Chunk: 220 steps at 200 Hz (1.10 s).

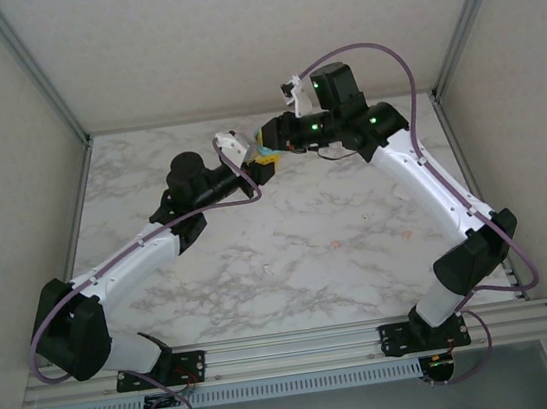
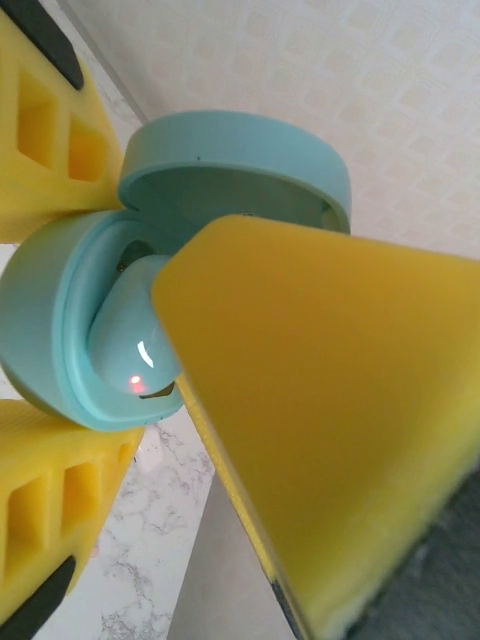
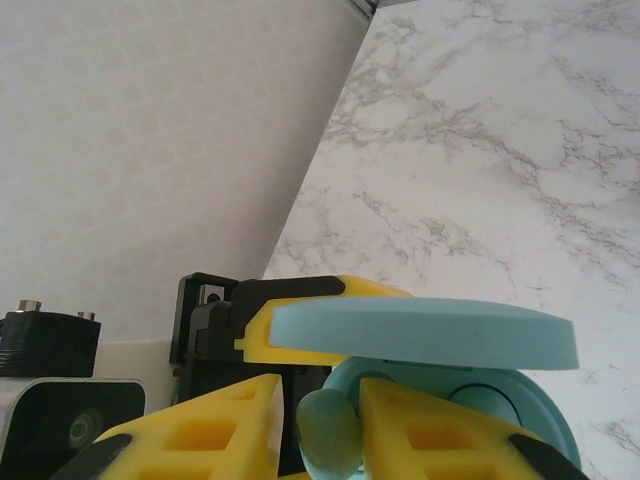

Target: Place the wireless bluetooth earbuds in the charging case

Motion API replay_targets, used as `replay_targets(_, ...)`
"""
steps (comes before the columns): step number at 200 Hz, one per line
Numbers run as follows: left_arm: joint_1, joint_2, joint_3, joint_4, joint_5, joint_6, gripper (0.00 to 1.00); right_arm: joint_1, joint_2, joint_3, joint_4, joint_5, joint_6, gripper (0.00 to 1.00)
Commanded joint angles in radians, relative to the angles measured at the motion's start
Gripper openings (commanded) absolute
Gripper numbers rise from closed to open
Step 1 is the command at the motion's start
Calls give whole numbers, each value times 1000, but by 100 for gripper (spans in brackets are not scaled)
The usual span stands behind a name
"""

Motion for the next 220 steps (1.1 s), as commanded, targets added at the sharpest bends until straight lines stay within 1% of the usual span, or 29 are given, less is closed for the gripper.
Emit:
replay_targets(1,-11,-10,33,62,24,-10,24,3,5,39,-31,39,-21,28)
replay_targets(26,-11,-13,30,56,22,-8,24,2,5,47,-33,42,-23,31)
replay_targets(63,-11,-13,26,53,23,-10,24,3,7,57,-33,46,-20,32)
replay_targets(146,-11,-11,27,49,8,-3,24,3,5,81,-70,43,-21,32)
replay_targets(201,-11,-10,25,39,2,8,24,3,-68,52,-16,26,-35,32)
replay_targets(220,-11,-10,25,35,3,10,24,3,-110,26,-5,92,-65,32)
